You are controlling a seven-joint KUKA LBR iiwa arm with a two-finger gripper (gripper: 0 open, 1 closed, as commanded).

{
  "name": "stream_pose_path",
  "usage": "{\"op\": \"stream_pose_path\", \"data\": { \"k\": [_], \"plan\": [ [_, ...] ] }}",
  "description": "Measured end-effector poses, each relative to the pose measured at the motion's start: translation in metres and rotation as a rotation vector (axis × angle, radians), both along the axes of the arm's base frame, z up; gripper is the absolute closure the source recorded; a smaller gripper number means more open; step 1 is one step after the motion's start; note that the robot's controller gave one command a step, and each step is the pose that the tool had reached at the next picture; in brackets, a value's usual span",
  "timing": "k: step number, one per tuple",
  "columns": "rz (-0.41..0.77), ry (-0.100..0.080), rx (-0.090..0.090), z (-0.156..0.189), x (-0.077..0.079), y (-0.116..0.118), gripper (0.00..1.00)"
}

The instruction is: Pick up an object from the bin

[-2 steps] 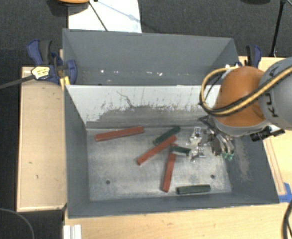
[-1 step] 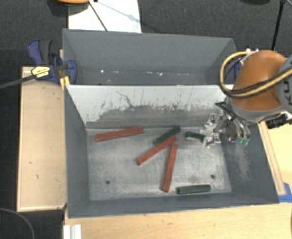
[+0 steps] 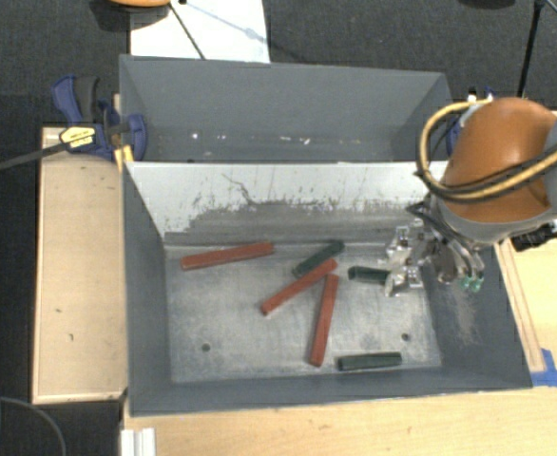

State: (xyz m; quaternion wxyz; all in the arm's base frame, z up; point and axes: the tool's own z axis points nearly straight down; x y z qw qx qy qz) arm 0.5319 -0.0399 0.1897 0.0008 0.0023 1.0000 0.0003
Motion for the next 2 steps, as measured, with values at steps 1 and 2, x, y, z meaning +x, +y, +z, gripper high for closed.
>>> {"op": "stream_pose_path", "data": {
  "k": [1,2],
  "plan": [
    [0.001,0.0,0.0,0.0,0.0,0.0,1.0],
    [0.082,0.005,0.001,0.024,0.0,-0.005,1.0]
  ]
}}
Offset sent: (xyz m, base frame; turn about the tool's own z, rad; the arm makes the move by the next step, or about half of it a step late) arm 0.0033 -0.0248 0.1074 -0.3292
